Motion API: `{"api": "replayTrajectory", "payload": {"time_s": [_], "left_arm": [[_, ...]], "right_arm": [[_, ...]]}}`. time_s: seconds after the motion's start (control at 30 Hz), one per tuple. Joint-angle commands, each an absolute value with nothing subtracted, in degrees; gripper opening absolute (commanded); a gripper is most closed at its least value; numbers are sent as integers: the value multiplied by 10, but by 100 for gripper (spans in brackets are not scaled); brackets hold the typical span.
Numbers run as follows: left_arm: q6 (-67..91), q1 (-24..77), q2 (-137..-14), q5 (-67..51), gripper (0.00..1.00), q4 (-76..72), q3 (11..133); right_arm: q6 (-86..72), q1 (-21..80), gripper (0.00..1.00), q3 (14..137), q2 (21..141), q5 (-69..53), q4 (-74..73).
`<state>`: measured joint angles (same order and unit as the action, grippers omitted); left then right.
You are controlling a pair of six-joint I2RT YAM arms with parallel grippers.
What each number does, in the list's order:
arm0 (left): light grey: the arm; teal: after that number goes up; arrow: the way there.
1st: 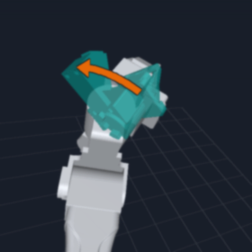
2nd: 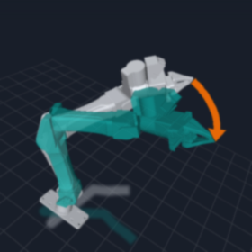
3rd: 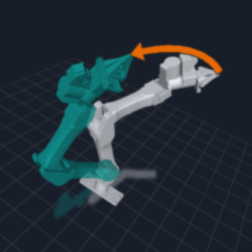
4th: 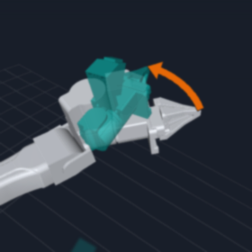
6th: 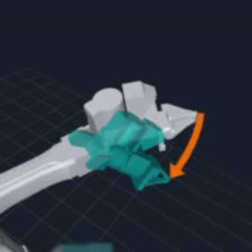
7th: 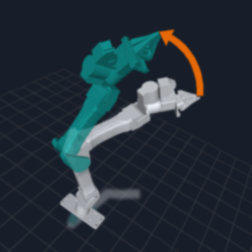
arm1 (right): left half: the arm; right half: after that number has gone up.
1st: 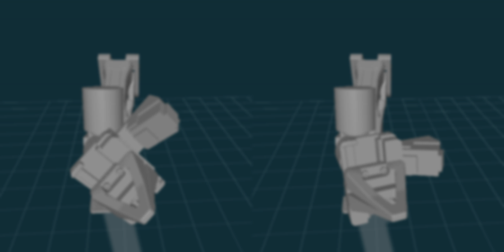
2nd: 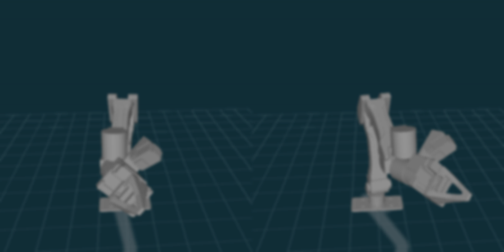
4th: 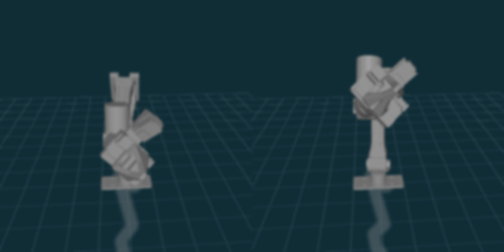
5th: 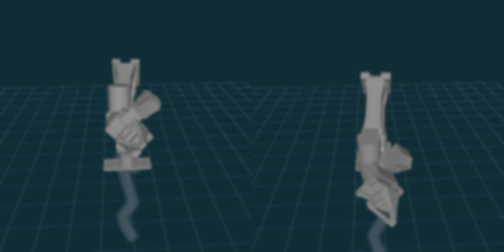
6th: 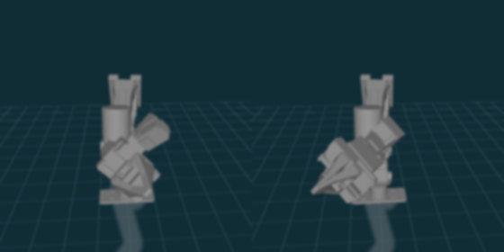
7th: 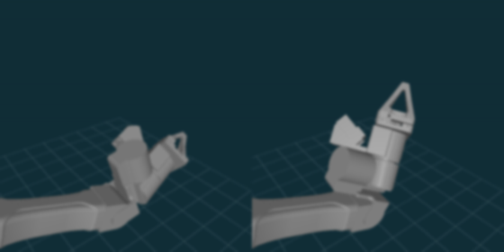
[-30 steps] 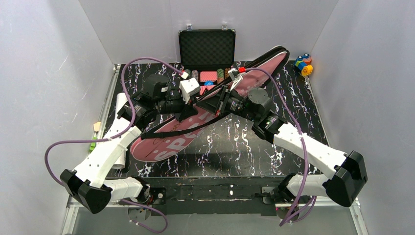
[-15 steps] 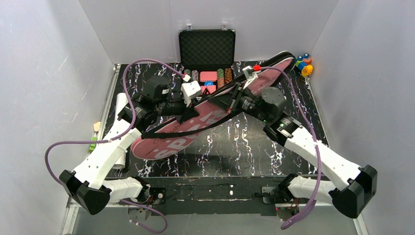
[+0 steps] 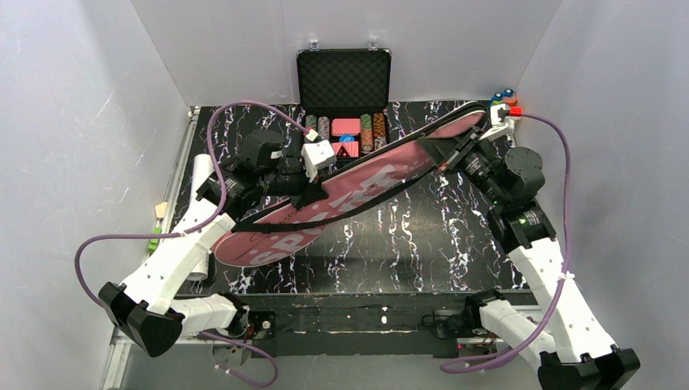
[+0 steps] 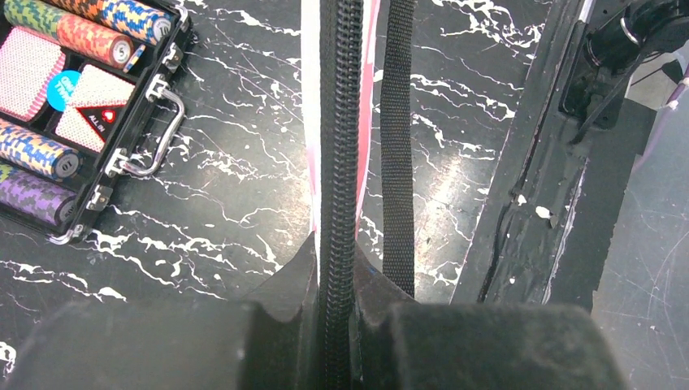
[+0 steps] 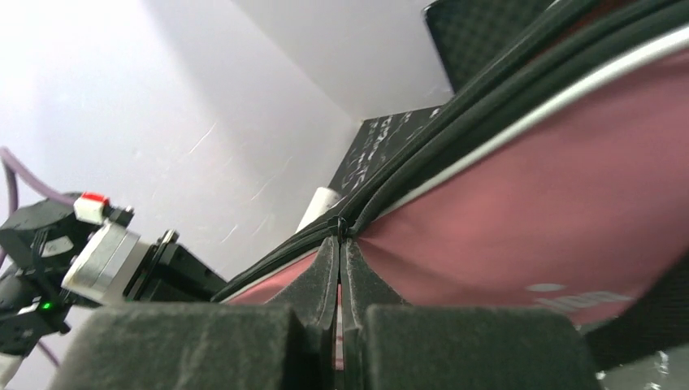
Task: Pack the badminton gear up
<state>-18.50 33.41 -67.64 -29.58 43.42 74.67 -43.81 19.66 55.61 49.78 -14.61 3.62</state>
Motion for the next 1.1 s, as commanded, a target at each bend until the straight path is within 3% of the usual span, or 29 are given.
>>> {"api": "replayTrajectory", "payload": {"time_s": [0.0, 0.47, 1.07], "left_arm": [[-192, 333, -634, -317, 0, 393, 758], [-203, 334, -624, -319, 0, 404, 754], [-206, 335, -625, -321, 0, 409, 764]], "right_arm": [[-423, 137, 1, 584, 484, -144, 3], [-443, -99, 1, 637, 490, -221, -67], [-437, -166, 1, 623, 531, -187, -113]]}}
